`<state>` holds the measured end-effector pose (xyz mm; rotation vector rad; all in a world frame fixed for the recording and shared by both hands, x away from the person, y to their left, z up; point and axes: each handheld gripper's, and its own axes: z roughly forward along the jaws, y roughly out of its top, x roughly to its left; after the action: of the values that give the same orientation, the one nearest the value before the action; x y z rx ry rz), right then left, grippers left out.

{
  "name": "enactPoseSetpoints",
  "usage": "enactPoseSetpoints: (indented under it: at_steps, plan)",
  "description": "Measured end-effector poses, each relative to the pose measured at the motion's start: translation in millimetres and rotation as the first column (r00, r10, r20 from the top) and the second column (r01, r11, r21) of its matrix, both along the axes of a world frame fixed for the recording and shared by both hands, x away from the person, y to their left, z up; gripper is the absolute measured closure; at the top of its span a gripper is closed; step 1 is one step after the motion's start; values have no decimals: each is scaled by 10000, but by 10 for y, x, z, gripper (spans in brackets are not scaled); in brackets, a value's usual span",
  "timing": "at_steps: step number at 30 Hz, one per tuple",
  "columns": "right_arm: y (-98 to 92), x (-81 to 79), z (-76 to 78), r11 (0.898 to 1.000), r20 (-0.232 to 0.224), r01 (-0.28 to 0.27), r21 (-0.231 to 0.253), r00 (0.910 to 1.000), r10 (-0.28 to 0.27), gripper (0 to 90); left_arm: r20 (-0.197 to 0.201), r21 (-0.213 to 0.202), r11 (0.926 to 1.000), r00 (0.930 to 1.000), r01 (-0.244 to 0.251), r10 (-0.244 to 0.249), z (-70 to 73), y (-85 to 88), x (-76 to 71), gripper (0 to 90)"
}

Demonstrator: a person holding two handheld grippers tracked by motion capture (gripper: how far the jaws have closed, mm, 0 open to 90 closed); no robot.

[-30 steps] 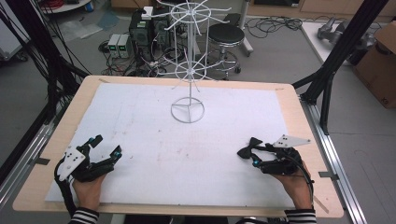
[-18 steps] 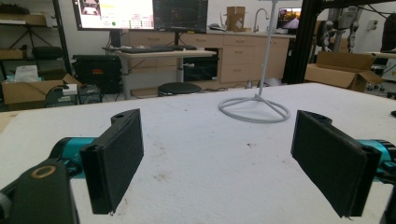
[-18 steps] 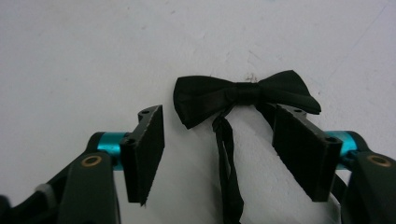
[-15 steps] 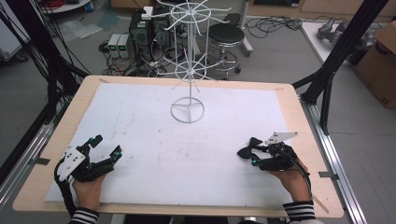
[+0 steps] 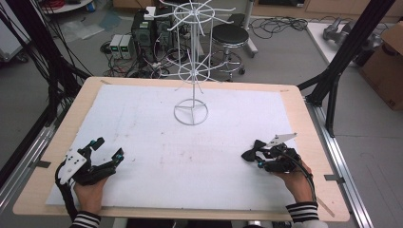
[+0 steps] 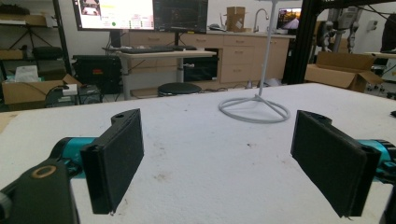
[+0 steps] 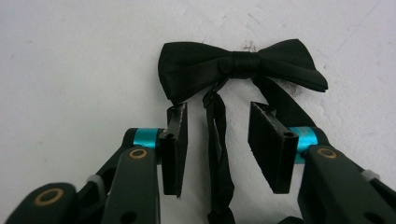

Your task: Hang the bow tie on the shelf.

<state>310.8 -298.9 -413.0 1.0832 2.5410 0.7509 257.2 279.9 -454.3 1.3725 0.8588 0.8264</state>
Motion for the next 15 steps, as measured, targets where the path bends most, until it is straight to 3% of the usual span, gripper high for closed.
enactPoseSetpoints:
  at_steps: [8, 15]
  plan:
    - [43, 26, -32, 9989, -204, 95, -462, 9997, -104, 684, -3, 2, 10000, 10000, -5, 5, 0, 1, 0, 174]
    - [41, 56, -54, 9988, -416, 130, -480, 9990, -150, 709, -8, -25, 10000, 10000, 2, -2, 0, 2, 2, 175]
